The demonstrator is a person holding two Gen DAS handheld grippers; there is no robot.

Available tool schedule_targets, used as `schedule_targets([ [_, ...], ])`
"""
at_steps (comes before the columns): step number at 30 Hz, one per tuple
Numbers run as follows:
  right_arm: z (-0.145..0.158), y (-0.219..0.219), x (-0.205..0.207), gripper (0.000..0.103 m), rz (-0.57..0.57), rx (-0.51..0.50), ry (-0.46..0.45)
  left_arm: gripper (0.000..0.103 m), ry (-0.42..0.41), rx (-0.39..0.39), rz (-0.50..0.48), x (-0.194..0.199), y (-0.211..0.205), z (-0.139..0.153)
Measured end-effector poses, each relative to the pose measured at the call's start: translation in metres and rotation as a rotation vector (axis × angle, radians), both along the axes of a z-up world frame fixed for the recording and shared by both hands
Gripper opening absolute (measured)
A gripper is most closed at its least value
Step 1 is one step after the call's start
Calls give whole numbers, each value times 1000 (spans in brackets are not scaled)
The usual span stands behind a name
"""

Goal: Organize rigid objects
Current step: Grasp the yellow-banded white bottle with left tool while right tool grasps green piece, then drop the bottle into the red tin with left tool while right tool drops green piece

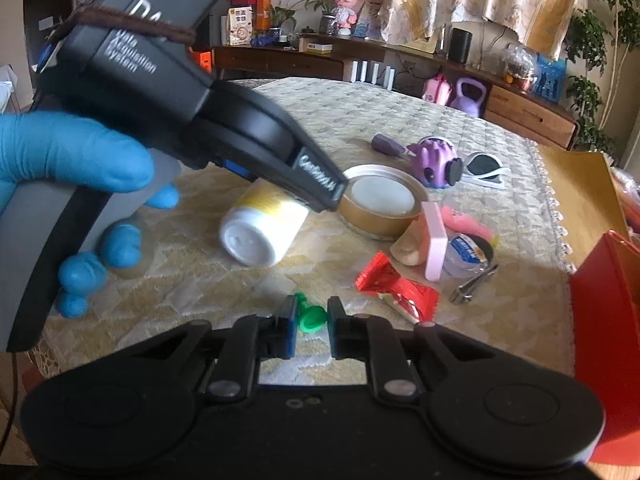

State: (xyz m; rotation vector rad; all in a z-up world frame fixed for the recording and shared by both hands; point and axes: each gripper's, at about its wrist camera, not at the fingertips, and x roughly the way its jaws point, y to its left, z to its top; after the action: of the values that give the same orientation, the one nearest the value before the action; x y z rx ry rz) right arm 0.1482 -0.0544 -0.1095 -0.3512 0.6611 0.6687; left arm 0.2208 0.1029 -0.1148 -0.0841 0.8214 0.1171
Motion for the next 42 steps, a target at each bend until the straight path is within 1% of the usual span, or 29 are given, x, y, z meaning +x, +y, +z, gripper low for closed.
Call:
schedule_targets([
  [5,17,-20,-7,14,-47,37,-23,47,-11,5,-9,-12,0,10],
  [12,47,-70,-6,14,-149,73,-57,47,-8,-16,-40,-30,-5,30],
  [14,57,-88,-3,14,-184,88,-71,47,-22,-10,-64,-35,-12,40],
  [16,67,-107,1,14,-222,99,-90,47,-27,-20,-86,-36,-20,48],
  [18,73,-122,5,14,-256,99,-109,47,-37,-29,-118,-37,-32,59],
  [20,77,-140,10,14,-292,94,-123,47,-48,-22,-152,-36,-46,68],
  [23,78,-161,17,14,-346,89,-131,47,-64,-35,-217,-29,-73,83],
  [27,78,-190,30,14,-405,89,-128,47,-70,-49,-292,-15,-110,97],
  [31,73,-211,40,14,-441,69,-131,47,-75,-36,-369,0,-151,106],
  [37,62,-234,54,14,-470,59,-112,47,-78,-27,-438,28,-202,108],
  [40,56,-241,63,14,-474,50,-101,47,-50,-38,-455,48,-223,104],
  [42,52,-246,68,14,-473,46,-94,47,-32,-29,-464,61,-237,98],
])
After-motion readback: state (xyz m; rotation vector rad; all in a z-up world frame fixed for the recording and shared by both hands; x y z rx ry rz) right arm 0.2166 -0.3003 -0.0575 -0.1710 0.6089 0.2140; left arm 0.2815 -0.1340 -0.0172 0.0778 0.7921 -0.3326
